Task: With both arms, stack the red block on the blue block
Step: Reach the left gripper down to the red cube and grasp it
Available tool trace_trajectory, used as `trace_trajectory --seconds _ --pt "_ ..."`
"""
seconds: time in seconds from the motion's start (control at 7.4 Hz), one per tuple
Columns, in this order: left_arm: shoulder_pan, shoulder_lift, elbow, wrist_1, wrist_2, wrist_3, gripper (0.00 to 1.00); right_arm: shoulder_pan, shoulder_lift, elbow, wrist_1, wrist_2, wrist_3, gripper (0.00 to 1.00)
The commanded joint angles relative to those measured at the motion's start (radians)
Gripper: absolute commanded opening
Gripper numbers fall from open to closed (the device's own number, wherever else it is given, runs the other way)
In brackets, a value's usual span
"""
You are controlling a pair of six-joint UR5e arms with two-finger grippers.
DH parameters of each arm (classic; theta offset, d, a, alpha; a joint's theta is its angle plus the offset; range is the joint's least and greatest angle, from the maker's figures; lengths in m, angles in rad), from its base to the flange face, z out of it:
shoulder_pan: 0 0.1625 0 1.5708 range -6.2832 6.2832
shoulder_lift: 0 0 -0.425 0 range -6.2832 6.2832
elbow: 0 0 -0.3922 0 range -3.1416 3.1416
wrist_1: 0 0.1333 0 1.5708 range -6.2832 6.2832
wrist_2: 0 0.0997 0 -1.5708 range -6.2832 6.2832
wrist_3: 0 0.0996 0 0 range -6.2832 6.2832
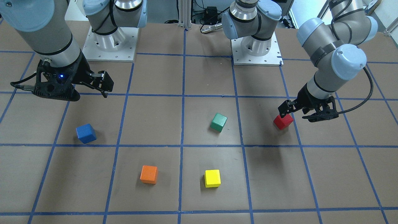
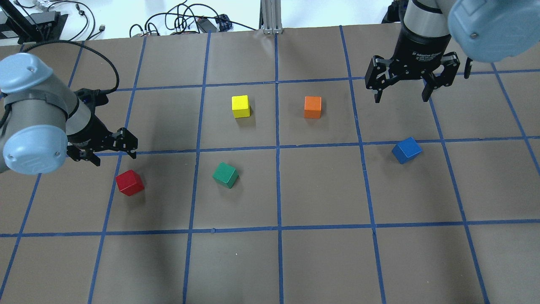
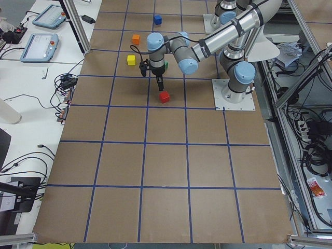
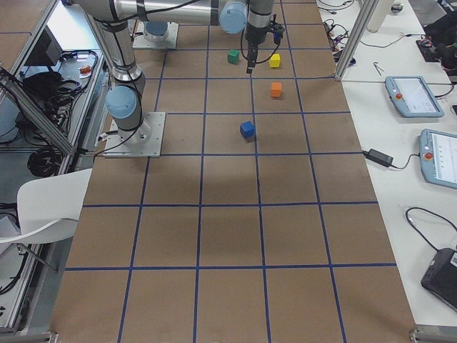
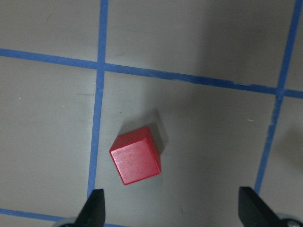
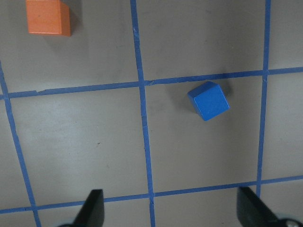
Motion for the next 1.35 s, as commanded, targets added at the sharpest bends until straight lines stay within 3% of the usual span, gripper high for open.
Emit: trace_trajectory --seconds 0.0,0.41,0.81,1.08,1.22 --pt "0.011 -0.064 -0.049 0.066 0.002 0.003 1.00 0.000 0.000 -0.001 -0.003 0.008 0.000 1.00" --pt "0.014 -0.121 -0.080 0.108 0.012 0.007 1.00 0.000 0.000 0.000 -0.001 0.006 0.000 1.00" --pt "-0.001 -0.124 -0.063 0.114 0.069 0.046 0.08 0.000 0.001 -0.001 -0.004 0.008 0.000 1.00" --pt "-0.058 -0.111 0.007 0.047 0.066 0.049 0.05 -0.002 0.001 -0.001 -0.004 0.009 0.000 1.00" --pt "-0.148 -0.109 0.120 -0.063 0.069 0.035 0.06 -0.003 0.001 -0.001 -0.006 0.009 0.000 1.00"
